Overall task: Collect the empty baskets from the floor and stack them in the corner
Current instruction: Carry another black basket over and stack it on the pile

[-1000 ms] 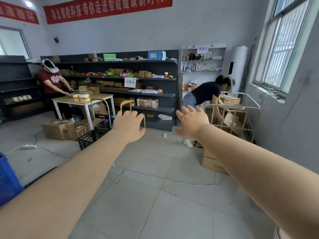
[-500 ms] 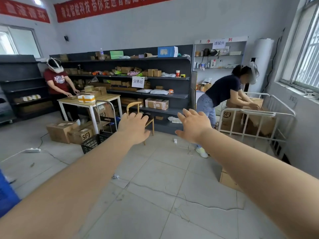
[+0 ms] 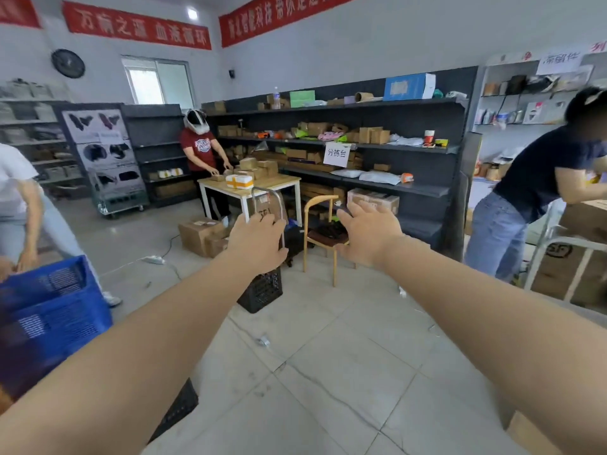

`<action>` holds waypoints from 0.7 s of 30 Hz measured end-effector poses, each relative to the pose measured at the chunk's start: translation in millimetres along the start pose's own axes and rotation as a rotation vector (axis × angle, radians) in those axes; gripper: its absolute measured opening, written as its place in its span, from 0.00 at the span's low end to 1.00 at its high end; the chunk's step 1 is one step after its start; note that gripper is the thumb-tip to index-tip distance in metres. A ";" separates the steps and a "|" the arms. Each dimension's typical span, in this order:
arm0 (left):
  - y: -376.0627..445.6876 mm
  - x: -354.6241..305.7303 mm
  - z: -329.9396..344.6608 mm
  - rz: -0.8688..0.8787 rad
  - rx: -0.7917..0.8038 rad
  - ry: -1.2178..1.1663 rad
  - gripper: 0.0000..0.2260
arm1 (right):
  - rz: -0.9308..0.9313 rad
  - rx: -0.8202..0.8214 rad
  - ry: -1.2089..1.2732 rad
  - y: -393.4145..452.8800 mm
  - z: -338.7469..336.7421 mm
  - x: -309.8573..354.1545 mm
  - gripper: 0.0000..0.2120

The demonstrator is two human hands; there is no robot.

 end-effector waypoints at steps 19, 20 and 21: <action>175.3 161.3 82.2 -0.358 0.042 0.054 0.25 | -0.283 -0.162 0.036 290.6 55.0 60.5 0.34; 183.8 171.7 84.2 -0.369 0.039 0.060 0.25 | -0.295 -0.167 0.039 307.1 56.7 67.4 0.34; 192.1 181.6 86.9 -0.383 0.042 0.064 0.25 | -0.309 -0.169 0.048 323.6 58.9 74.1 0.34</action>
Point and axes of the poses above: each hand's wrist, its own y-axis towards the middle knuckle, its own z-axis out of the palm, x = y × z, the point moved 4 cm from there along y, towards the middle knuckle, and after that the axes turned 10 degrees about -y, right-handed, at the moved point
